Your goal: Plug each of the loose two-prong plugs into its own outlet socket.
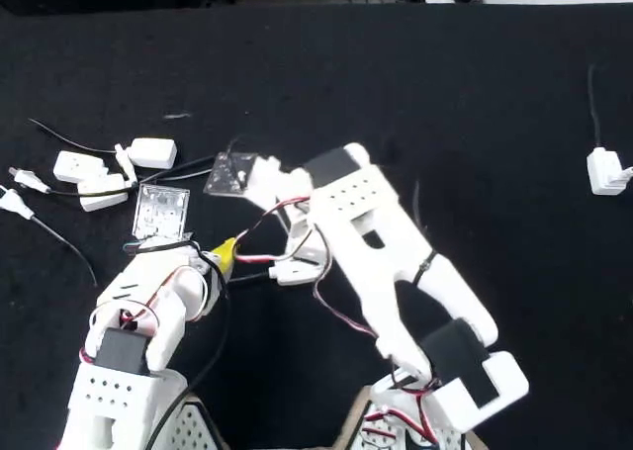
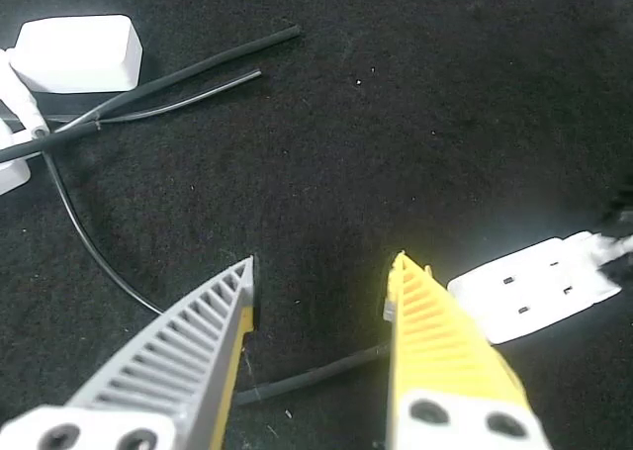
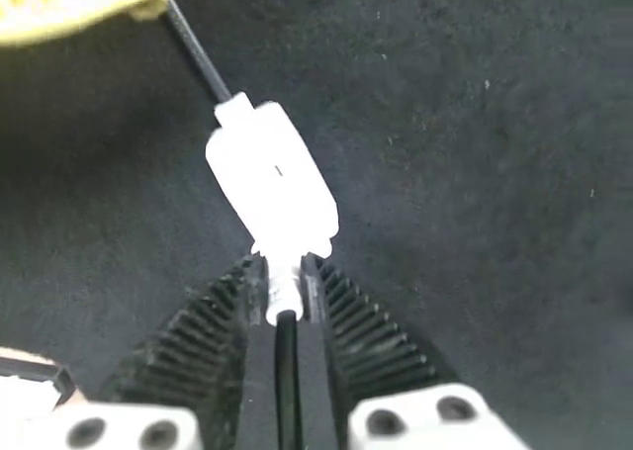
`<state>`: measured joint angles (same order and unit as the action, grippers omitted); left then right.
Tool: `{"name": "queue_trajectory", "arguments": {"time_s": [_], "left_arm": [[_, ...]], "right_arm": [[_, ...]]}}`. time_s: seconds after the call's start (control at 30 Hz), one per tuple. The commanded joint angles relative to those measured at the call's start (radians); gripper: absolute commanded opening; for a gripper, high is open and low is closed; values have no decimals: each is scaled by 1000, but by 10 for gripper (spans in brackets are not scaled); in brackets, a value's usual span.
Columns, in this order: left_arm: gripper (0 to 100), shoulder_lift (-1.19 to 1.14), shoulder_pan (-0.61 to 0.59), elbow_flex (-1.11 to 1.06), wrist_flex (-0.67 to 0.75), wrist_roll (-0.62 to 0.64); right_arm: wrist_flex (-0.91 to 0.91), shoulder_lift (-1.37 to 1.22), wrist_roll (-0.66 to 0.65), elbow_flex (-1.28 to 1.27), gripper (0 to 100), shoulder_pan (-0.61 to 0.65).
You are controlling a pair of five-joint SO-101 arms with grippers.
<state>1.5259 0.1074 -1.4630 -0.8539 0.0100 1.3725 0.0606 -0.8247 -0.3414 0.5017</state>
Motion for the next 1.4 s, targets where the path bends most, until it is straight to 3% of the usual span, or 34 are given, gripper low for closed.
{"name": "queue_trajectory", "arguments": {"time_s": [0.0,0.37,1.37], "left_arm": [[223,3,4,25,-3,-11],[223,3,4,25,-3,-11],[223,3,4,25,-3,-11]], "right_arm": [[-26,41,12,-13,11,34],[-31,41,5,-15,11,-28],[-64,41,5,-64,11,-25]]}}
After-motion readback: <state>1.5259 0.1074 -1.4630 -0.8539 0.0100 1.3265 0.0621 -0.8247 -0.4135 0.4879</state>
